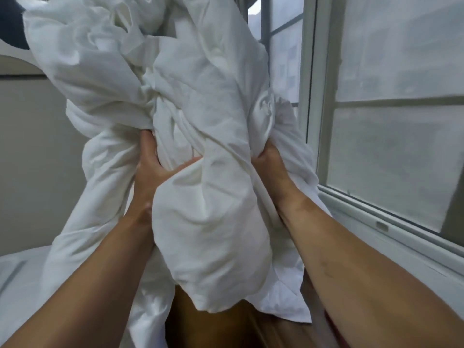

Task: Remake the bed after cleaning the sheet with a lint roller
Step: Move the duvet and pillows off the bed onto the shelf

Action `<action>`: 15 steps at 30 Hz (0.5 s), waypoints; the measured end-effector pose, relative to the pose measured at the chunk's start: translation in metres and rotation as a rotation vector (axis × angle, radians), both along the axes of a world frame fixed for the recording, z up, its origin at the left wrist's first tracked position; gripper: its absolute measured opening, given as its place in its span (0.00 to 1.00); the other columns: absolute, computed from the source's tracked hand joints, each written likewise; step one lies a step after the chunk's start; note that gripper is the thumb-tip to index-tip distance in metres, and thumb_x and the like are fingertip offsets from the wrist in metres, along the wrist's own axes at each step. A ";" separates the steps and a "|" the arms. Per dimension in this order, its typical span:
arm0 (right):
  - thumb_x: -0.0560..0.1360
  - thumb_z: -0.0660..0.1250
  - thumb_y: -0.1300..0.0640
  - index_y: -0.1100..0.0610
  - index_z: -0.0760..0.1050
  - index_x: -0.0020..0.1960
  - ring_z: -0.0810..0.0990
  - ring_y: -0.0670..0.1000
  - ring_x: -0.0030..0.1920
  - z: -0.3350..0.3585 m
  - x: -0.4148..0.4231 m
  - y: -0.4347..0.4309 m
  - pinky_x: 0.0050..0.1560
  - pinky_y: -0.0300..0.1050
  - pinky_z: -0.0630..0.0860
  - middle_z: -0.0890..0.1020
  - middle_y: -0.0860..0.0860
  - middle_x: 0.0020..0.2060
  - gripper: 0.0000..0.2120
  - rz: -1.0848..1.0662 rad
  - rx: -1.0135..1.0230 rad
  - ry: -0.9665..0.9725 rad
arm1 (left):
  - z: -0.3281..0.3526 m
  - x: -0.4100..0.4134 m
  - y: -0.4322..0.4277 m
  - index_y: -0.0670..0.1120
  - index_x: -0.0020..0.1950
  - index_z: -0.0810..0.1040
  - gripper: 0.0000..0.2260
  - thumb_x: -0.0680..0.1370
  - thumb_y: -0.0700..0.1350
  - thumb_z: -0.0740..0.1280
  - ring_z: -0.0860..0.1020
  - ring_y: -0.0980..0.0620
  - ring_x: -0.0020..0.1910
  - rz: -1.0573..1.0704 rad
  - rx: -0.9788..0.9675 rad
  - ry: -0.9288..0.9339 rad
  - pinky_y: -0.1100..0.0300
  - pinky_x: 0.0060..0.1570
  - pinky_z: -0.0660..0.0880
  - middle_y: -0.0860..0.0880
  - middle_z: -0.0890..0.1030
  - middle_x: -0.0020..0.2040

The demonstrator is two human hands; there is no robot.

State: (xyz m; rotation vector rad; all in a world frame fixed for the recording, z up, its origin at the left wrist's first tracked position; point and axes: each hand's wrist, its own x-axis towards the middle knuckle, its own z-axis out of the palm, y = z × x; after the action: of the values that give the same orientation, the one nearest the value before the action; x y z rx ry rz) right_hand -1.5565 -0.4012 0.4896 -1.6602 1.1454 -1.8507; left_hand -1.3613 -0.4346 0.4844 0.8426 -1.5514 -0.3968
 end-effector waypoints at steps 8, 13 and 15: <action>0.74 0.73 0.62 0.45 0.70 0.48 0.75 0.23 0.38 -0.051 -0.037 -0.148 0.39 0.20 0.69 0.75 0.36 0.42 0.16 -0.242 0.057 -0.080 | -0.028 -0.052 -0.184 0.59 0.81 0.53 0.54 0.60 0.65 0.78 0.68 0.59 0.68 -0.192 0.090 -0.137 0.74 0.56 0.64 0.57 0.68 0.73; 0.71 0.75 0.58 0.57 0.74 0.62 0.79 0.48 0.59 -0.095 -0.040 -0.240 0.43 0.19 0.68 0.75 0.41 0.46 0.21 -0.544 0.136 -0.148 | -0.058 -0.081 -0.316 0.55 0.79 0.53 0.55 0.55 0.65 0.71 0.61 0.86 0.57 -0.497 0.069 -0.184 0.87 0.51 0.59 0.71 0.62 0.66; 0.61 0.77 0.45 0.49 0.69 0.63 0.73 0.29 0.56 -0.112 -0.041 -0.265 0.51 0.16 0.64 0.73 0.33 0.52 0.34 -0.655 0.087 -0.156 | -0.069 -0.095 -0.354 0.55 0.74 0.51 0.54 0.54 0.65 0.72 0.57 0.91 0.53 -0.620 0.047 -0.191 0.88 0.50 0.57 0.72 0.59 0.62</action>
State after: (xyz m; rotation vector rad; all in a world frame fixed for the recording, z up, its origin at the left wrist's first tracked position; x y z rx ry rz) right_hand -1.5979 -0.6663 0.3780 -1.1357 1.8161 -2.2069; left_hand -1.4561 -0.7891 0.4154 0.4227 -1.9790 -0.8187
